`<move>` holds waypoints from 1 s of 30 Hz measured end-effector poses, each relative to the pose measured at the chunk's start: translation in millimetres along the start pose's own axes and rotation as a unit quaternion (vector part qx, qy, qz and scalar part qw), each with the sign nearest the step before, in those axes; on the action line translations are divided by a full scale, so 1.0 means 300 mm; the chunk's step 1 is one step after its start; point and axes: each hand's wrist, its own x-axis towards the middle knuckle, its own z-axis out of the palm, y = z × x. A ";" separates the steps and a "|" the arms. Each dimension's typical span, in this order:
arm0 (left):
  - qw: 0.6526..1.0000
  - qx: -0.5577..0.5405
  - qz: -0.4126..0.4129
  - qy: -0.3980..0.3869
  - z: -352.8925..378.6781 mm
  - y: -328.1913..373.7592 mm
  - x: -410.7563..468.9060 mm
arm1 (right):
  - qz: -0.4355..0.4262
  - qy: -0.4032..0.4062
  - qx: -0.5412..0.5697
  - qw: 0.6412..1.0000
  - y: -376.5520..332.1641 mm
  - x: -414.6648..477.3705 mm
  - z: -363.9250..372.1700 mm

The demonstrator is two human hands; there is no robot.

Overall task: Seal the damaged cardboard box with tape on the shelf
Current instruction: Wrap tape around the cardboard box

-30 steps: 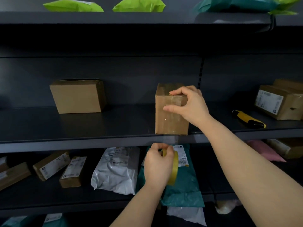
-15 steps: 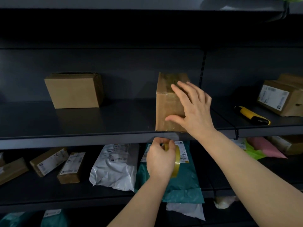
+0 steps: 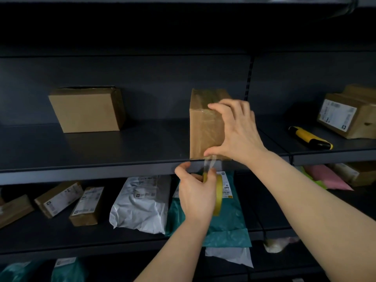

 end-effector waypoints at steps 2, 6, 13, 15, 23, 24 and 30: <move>1.000 -0.003 0.011 -0.018 -0.010 -0.003 -0.010 | -0.015 0.023 -0.003 1.000 0.001 -0.019 -0.009; 0.999 -0.001 0.009 -0.050 -0.019 -0.005 -0.013 | 0.008 -0.027 0.062 0.998 -0.010 -0.027 -0.048; 0.999 -0.004 0.010 -0.043 -0.028 -0.012 0.022 | -0.034 -0.160 -0.030 0.986 0.051 -0.044 -0.086; 0.999 0.005 0.006 -0.040 -0.023 -0.016 0.023 | -0.053 -0.147 -0.101 0.982 0.052 -0.062 -0.076; 0.999 0.023 0.000 -0.022 -0.021 0.002 -0.001 | -0.040 -0.122 -0.055 0.990 0.051 -0.048 -0.055; 0.999 0.026 0.002 -0.019 -0.023 0.005 -0.011 | -0.049 -0.114 -0.054 0.991 0.050 -0.050 -0.059; 0.998 0.040 0.035 0.029 -0.067 0.040 -0.057 | -0.070 -0.094 0.009 0.993 0.014 -0.049 -0.123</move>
